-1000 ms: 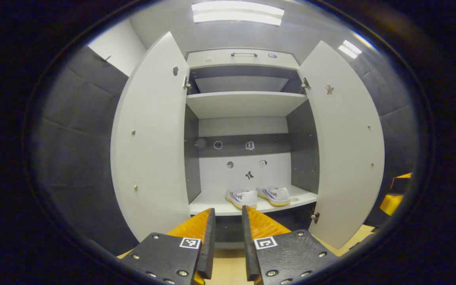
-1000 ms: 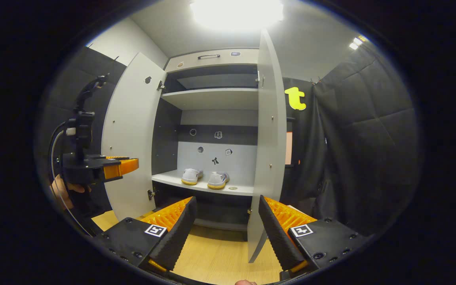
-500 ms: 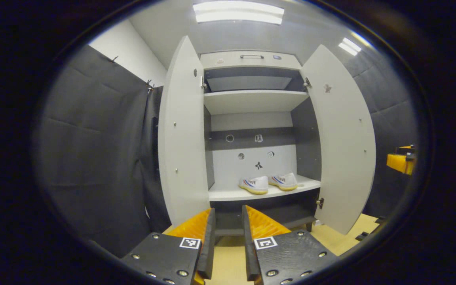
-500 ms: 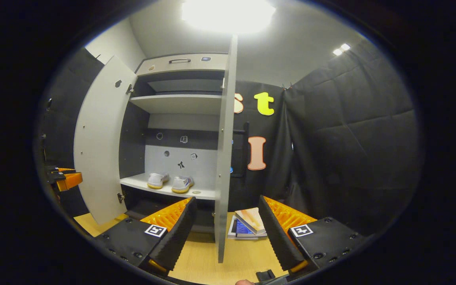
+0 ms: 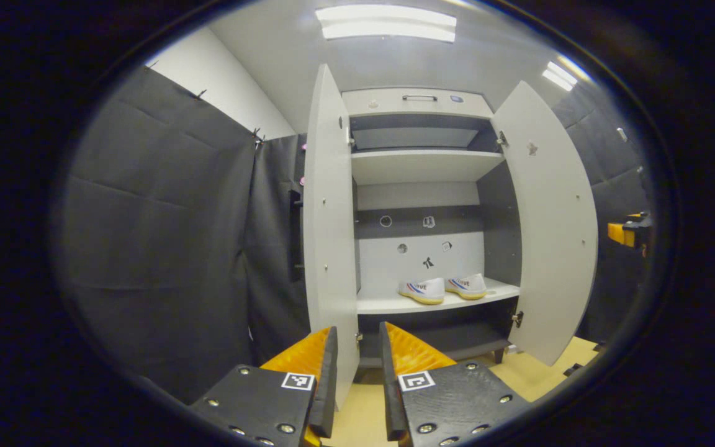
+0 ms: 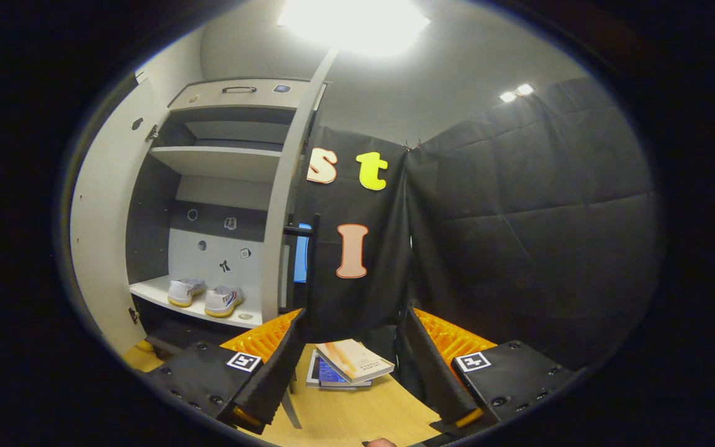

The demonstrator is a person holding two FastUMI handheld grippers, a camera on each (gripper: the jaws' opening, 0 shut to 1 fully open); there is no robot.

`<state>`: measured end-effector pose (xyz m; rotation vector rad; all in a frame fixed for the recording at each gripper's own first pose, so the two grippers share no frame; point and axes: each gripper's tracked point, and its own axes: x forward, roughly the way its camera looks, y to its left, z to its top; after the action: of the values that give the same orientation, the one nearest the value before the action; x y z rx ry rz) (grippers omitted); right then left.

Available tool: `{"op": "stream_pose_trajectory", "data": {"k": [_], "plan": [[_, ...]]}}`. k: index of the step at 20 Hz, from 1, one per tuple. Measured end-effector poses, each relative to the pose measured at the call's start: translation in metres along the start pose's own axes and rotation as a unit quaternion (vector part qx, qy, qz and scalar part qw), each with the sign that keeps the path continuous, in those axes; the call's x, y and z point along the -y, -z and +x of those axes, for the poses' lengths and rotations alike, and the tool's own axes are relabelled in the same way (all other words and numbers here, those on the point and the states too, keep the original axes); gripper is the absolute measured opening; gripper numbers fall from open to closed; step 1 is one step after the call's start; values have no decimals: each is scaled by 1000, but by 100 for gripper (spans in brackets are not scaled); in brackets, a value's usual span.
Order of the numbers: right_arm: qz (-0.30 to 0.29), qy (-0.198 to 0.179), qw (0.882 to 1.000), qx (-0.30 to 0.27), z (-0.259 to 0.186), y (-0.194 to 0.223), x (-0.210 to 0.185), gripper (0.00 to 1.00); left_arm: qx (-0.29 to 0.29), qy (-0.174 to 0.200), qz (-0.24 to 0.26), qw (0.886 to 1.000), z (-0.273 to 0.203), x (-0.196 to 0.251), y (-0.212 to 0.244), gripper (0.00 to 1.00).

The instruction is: Grab one shoe with the right hand and put it into the shoe cabinet, grab the other shoe with the left hand and put it into the shoe cabinet; then close the right door with the right hand and the left door with the left hand.

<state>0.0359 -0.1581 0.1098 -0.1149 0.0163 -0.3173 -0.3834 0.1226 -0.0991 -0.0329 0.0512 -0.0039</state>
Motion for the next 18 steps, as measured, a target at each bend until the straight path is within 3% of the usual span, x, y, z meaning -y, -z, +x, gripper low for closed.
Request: {"op": "stream_pose_trajectory", "data": {"k": [6,16,18], "plan": [[7,31,999,-18,34,1,9,96,-3,-33,0,999,-4,-27,3,35],[-5,18,1000,-21,37,2,-8,94,-9,-64,5,998,-3,-60,7,35],[-5,17,1000,-22,33,0,-10,90,-8,-63,0,998,-1,-62,7,34]]}}
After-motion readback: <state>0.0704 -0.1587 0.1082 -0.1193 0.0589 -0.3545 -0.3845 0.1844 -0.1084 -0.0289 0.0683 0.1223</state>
